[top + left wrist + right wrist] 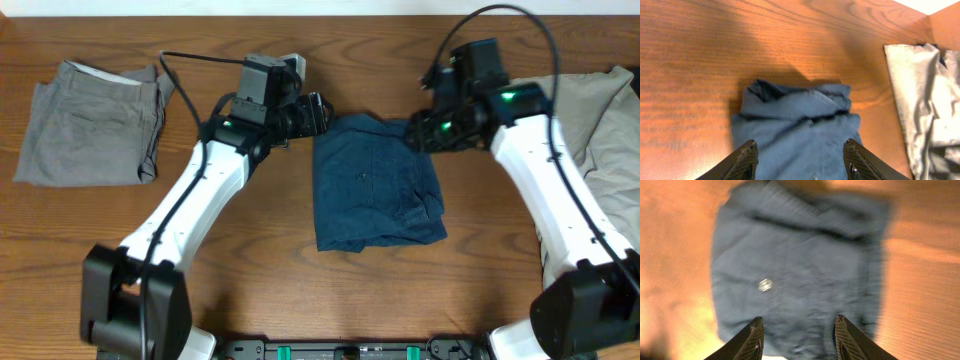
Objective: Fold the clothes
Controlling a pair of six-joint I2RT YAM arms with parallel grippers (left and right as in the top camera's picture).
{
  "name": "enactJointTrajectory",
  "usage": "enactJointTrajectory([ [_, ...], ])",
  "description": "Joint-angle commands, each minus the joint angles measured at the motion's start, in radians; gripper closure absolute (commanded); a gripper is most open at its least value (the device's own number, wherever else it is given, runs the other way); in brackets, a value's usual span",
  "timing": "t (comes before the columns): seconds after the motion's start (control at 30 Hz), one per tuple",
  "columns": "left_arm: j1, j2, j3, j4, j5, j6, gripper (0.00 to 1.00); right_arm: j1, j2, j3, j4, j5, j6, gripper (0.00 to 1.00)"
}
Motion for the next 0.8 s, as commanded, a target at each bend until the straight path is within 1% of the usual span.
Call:
enactJointTrajectory([
  [0.0, -0.009, 0.093, 0.014, 0.034, -0.024, 0.017, 0.43, 0.061, 0.035, -0.069, -0.003, -0.097, -0.029, 0.54],
  [0.13, -0.019, 0.191, 0.014, 0.052, -0.02, 0.017, 0.44, 0.115, 0.068, -0.167, 0.043, -0.096, -0.015, 0.54],
  [0.27, -0.034, 0.269, 0.014, 0.028, -0.008, 0.017, 0.43, 0.136, 0.092, -0.269, 0.116, -0.068, -0.002, 0.54],
  [0.33, -0.042, 0.292, 0.014, -0.003, -0.008, 0.017, 0.43, 0.135, 0.099, -0.316, 0.128, 0.0, 0.024, 0.54],
  [0.4, -0.046, 0.304, 0.014, -0.051, -0.009, 0.031, 0.44, 0.125, 0.099, -0.36, 0.128, 0.11, 0.055, 0.54],
  [0.43, -0.046, 0.304, 0.014, -0.091, -0.011, 0.05, 0.44, 0.117, 0.099, -0.378, 0.126, 0.174, 0.068, 0.54],
  [0.5, -0.045, 0.303, 0.014, -0.181, -0.017, 0.082, 0.49, 0.097, 0.099, -0.405, 0.123, 0.293, 0.097, 0.52],
  [0.57, -0.039, 0.302, 0.014, -0.311, -0.034, 0.09, 0.5, 0.069, 0.099, -0.424, 0.138, 0.402, 0.12, 0.52],
  [0.6, -0.038, 0.302, 0.014, -0.386, -0.045, 0.089, 0.52, 0.053, 0.099, -0.428, 0.152, 0.446, 0.121, 0.51],
  [0.67, -0.038, 0.302, 0.014, -0.516, -0.045, 0.088, 0.59, 0.026, 0.1, -0.429, 0.196, 0.497, 0.111, 0.52],
  [0.7, -0.038, 0.302, 0.014, -0.578, -0.039, 0.088, 0.65, 0.014, 0.099, -0.429, 0.229, 0.505, 0.085, 0.52],
  [0.77, -0.039, 0.299, 0.014, -0.67, -0.016, 0.088, 0.7, -0.005, 0.1, -0.429, 0.291, 0.507, 0.037, 0.51],
])
